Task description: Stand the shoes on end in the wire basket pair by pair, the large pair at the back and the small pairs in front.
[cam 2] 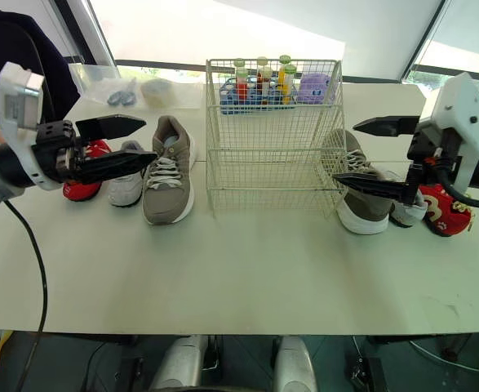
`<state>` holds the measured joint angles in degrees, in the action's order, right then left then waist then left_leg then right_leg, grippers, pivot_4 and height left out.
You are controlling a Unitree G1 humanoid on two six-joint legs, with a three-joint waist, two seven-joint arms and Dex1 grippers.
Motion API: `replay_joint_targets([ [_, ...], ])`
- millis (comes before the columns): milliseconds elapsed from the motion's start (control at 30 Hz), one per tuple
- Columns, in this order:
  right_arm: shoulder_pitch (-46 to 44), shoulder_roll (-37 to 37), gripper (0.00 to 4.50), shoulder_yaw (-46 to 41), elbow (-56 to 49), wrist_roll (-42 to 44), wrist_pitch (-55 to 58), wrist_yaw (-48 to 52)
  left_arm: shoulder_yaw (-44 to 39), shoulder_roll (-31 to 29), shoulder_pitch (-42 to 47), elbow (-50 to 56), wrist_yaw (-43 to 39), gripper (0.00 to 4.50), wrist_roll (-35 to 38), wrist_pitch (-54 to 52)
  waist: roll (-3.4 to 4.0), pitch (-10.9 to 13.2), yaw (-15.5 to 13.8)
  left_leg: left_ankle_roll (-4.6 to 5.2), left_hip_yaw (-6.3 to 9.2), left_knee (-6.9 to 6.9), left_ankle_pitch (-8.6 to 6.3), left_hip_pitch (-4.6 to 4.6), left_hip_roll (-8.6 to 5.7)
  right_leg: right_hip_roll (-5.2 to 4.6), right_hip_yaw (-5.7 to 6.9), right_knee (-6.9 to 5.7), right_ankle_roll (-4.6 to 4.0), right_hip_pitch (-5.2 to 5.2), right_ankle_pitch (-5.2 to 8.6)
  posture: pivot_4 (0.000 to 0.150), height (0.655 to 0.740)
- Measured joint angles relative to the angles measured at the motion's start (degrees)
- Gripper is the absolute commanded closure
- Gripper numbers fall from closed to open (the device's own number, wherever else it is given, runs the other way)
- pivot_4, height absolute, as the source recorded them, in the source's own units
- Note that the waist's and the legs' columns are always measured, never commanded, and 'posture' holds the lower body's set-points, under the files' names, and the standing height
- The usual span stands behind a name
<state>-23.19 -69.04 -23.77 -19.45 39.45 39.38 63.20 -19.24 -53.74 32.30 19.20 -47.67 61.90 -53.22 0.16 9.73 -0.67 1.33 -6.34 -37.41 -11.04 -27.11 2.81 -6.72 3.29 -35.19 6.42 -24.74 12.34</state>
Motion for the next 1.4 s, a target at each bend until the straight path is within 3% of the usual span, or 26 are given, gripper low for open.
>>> replay_joint_targets([
  [1067,4.61,0.43,0.00,0.07,-1.56,-1.09,2.59,-2.62,2.74,4.24,-0.43,1.65,1.77,0.06,1.02,1.23,0.00,0.00,-0.03,0.02,0.01,0.00,0.01,-0.01,-0.01,-0.01,0.00,0.00,0.00,0.00,0.00,0.150,0.7400],
  [1233,3.42,1.58,0.00,10.62,-1.57,-7.54,-2.53,-3.70,4.38,4.99,0.79,1.12,1.10,0.06,-0.17,1.64,-0.01,-0.01,0.10,0.02,-0.01,0.00,0.01,0.00,-0.01,0.00,0.00,0.00,0.00,-0.01,0.00,0.150,0.7400],
  [1400,-4.93,3.93,0.00,24.18,3.35,-17.14,-9.38,-2.47,6.50,5.14,1.71,0.37,-0.86,0.06,-2.66,2.67,-0.01,-0.01,0.24,0.03,-0.05,-0.01,0.02,-0.02,-0.01,0.01,0.00,0.00,0.00,-0.04,0.00,0.150,0.7400],
])
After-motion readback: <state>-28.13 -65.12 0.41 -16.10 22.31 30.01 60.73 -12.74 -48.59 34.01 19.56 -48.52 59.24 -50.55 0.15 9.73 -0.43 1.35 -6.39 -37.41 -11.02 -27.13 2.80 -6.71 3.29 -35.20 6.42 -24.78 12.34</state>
